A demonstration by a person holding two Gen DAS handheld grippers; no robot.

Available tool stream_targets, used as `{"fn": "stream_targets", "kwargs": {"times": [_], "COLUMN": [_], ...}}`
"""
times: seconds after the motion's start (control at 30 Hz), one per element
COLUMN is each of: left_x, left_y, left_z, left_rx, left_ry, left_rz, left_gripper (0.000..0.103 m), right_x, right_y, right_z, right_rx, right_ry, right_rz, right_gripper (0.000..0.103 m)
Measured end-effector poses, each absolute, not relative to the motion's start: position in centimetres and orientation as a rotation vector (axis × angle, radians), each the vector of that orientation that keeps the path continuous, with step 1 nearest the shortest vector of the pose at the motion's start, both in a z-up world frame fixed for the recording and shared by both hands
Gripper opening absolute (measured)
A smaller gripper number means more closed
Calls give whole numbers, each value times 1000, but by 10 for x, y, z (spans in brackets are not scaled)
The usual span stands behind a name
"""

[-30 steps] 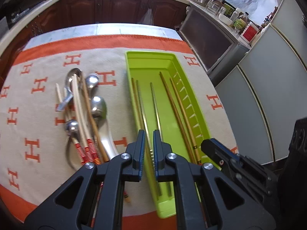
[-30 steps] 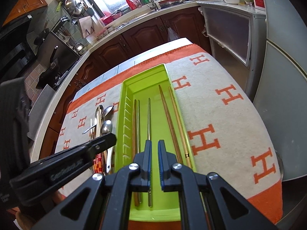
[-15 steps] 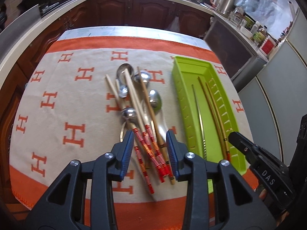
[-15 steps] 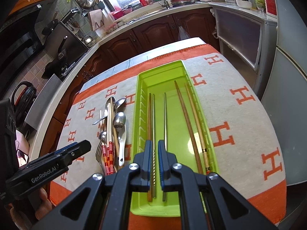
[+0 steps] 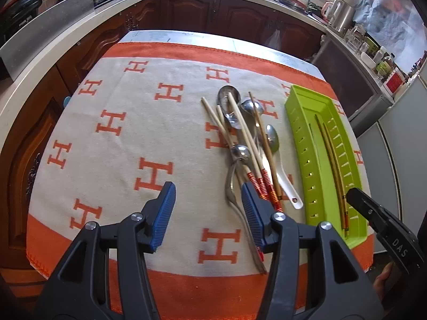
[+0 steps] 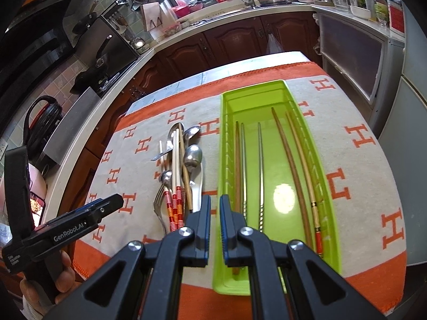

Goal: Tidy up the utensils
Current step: 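Roll the right tool and close it on a steel spoon's handle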

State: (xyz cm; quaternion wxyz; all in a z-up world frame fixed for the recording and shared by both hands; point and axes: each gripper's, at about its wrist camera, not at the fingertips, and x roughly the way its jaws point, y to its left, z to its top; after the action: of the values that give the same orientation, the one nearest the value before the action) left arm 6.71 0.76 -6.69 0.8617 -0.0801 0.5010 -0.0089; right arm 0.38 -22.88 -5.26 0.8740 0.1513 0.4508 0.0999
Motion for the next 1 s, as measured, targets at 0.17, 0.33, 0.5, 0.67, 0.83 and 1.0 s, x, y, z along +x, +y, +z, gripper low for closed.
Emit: {"fn": "stream_targets", "kwargs": {"times": [0.17,0.33,0.5,0.67,0.83,1.0], "left_x": [68,70,73,77,81,85], "left_y": [17,25,32,38,41,43], "left_z": [-69,-71,-76,-78,-79,-81], "left_rx": [-147,-147,-160,-167,-170,-164], "left_ry": [1043,1045,1053,1048,1048,1044], "left_rz": [14,12,4,4,2,7], "left_gripper": [49,49,49,49,49,49], "right_x": [7,13,23,41,60,86], "right_y": [-218,-208,-206,-201,-192,-181], "right_z": [-49,-47,-47,-48,-51,-60], "right_rx": [300,293,314,345,365,435], "right_ry": [947,961,980,1013,1052,1107], "right_rz": [236,267,294,327,370,416], "right_gripper": [7,13,13,13,13,19]}}
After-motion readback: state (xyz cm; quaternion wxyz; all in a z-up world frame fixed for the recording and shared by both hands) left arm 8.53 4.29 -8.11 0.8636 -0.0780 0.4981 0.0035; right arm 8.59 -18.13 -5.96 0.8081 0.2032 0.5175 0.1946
